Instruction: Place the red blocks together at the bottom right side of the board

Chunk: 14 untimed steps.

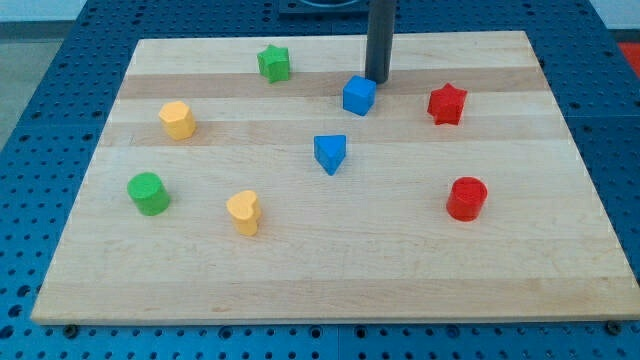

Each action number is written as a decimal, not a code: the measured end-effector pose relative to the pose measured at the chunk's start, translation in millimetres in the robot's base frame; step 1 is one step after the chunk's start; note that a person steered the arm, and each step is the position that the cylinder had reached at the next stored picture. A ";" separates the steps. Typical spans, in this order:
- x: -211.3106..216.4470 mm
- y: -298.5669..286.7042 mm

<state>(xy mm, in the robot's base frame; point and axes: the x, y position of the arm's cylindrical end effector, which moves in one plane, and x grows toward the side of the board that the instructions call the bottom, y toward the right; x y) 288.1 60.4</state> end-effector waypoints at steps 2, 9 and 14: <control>24.8 0.7; 60.1 89.3; 134.1 139.5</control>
<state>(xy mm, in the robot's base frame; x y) 422.2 199.9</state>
